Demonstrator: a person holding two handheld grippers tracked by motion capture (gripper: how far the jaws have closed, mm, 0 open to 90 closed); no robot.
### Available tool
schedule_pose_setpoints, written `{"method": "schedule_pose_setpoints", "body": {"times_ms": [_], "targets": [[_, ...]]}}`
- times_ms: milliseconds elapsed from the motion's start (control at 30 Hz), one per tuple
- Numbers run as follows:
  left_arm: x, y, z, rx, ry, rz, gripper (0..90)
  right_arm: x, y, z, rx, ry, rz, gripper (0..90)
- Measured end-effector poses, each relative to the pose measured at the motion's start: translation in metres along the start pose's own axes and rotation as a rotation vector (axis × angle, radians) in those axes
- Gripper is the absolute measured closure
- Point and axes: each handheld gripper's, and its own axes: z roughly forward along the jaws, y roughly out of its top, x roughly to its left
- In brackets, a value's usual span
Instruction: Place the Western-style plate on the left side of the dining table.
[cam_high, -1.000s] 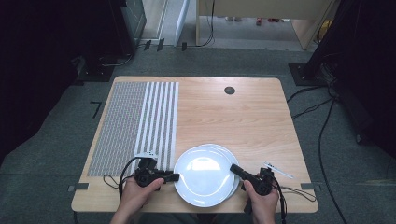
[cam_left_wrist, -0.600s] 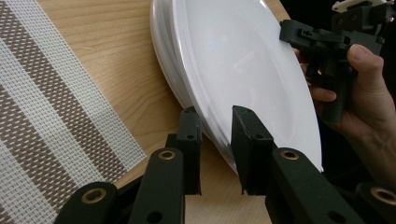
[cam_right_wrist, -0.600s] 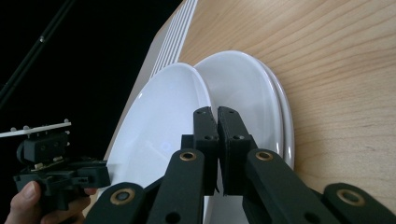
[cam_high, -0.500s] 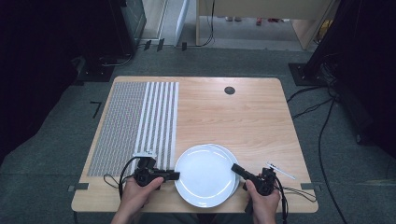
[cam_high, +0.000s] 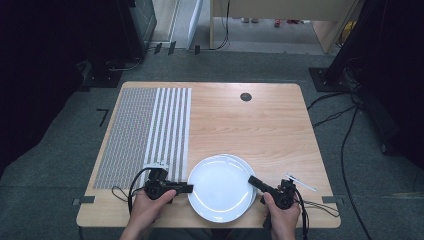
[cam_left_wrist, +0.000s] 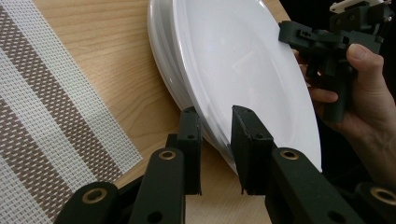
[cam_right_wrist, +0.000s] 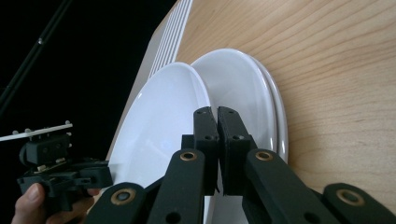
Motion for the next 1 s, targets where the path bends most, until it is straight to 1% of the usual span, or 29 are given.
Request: {"method": "schedule_pose_setpoints", "body": {"times_ms": [33, 100, 167, 333, 500, 533, 567, 600, 633, 700, 767, 800, 833, 867, 900, 933, 967, 1000], "targets": [[0.001, 0.0, 0.0, 0.002, 0.002, -0.002, 74.1, 0.0, -0.001, 0.001, -0.001, -0.008, -0.011, 88.0], [0.002, -0.001, 0.001, 0.009, 0.008, -0.015, 73.8, 0.0, -0.001, 0.001, 0.001, -0.012, -0.017, 87.8], [0.005, -0.001, 0.001, 0.006, 0.012, -0.033, 73.3, 0.0, -0.002, 0.003, 0.016, -0.034, -0.029, 87.3], [0.006, -0.001, 0.0, 0.005, 0.009, -0.032, 73.4, -0.001, -0.003, 0.005, 0.023, -0.044, -0.026, 87.1], [0.008, -0.002, 0.001, 0.003, 0.0, -0.035, 73.5, -0.001, -0.003, 0.005, 0.02, -0.049, -0.034, 86.4], [0.008, -0.002, 0.001, 0.003, 0.0, -0.035, 73.5, 0.001, -0.004, 0.006, 0.01, -0.053, -0.04, 83.5], [0.008, -0.001, 0.001, 0.003, 0.0, -0.035, 73.5, 0.001, -0.004, 0.006, 0.01, -0.053, -0.04, 83.5], [0.008, -0.001, 0.001, 0.002, -0.001, -0.035, 73.5, 0.003, -0.005, 0.008, 0.0, -0.055, -0.066, 79.6], [0.008, -0.001, 0.001, 0.002, -0.001, -0.035, 73.5, 0.003, -0.005, 0.008, 0.0, -0.055, -0.066, 79.6], [0.008, -0.002, 0.001, 0.0, -0.001, -0.034, 73.5, 0.004, -0.006, 0.01, -0.001, -0.064, -0.087, 79.6], [0.008, -0.002, 0.001, -0.003, 0.001, -0.034, 73.7, 0.004, -0.006, 0.011, 0.006, -0.072, -0.076, 83.6], [0.007, -0.002, 0.002, -0.007, 0.004, -0.033, 73.8, 0.003, -0.007, 0.011, 0.019, -0.077, -0.063, 84.7], [0.007, -0.002, 0.002, -0.01, 0.008, -0.03, 73.7, 0.002, -0.007, 0.012, 0.022, -0.063, -0.029, 85.4], [0.007, -0.002, 0.002, -0.01, 0.008, -0.03, 73.7, 0.0, -0.006, 0.012, 0.023, -0.053, -0.012, 86.0], [0.007, -0.002, 0.001, -0.009, 0.008, -0.027, 73.7, 0.0, -0.006, 0.012, 0.023, -0.053, -0.012, 86.0], [0.006, -0.002, 0.001, -0.008, 0.009, -0.026, 73.8, -0.002, -0.005, 0.011, 0.026, -0.031, 0.037, 87.2], [0.006, -0.002, 0.001, -0.014, 0.011, -0.026, 74.0, -0.002, -0.004, 0.011, 0.022, -0.02, 0.048, 87.6], [0.006, -0.002, 0.001, -0.014, 0.011, -0.026, 74.2, -0.002, -0.004, 0.011, 0.022, -0.02, 0.048, 87.6]]}}
